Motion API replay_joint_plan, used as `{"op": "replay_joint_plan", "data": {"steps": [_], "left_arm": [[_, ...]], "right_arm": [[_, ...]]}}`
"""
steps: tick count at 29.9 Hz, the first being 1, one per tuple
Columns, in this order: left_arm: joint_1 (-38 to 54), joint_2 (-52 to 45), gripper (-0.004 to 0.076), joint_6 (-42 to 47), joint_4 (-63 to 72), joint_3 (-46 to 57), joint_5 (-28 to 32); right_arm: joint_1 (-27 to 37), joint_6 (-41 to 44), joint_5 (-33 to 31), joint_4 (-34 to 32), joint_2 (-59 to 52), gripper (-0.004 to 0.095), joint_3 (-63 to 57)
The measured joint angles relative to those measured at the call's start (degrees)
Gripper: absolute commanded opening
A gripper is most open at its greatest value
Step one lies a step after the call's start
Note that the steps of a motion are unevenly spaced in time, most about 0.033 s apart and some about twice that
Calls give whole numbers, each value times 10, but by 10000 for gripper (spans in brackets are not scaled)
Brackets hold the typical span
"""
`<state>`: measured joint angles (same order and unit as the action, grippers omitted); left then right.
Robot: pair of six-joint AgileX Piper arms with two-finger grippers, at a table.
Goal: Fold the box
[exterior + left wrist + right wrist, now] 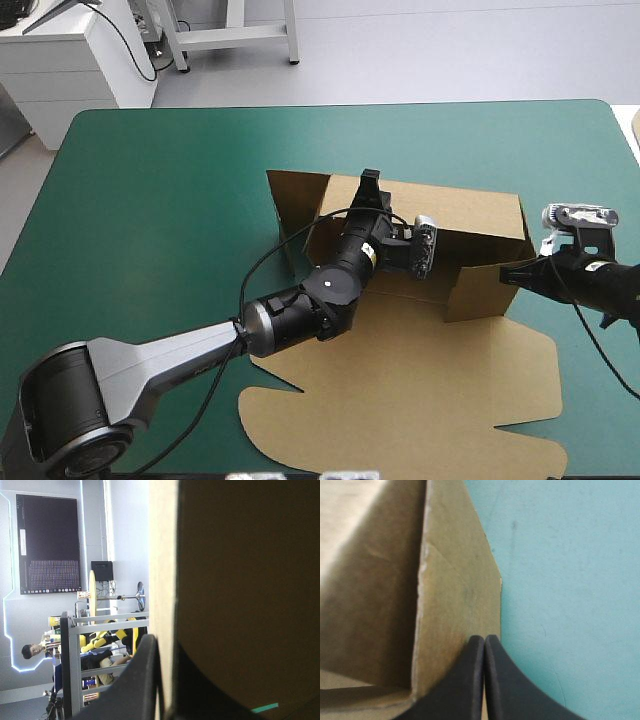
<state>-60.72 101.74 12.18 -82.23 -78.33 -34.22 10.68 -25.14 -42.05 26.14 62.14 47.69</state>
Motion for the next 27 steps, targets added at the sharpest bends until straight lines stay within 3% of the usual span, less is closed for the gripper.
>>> {"op": "replay_joint_plan", "data": {"steps": [19,22,27], "left_arm": [[0,6,-8,-28,-6,0,0],[0,9,-8,-37,-8,0,0],[0,10,-8,-39,-11,0,-1]], "right_arm": [[0,-124,-47,34,-31,-15,-1],[0,-129,-48,34,-31,25,-1],[0,-139,-56,31,-20,217,-1]]}}
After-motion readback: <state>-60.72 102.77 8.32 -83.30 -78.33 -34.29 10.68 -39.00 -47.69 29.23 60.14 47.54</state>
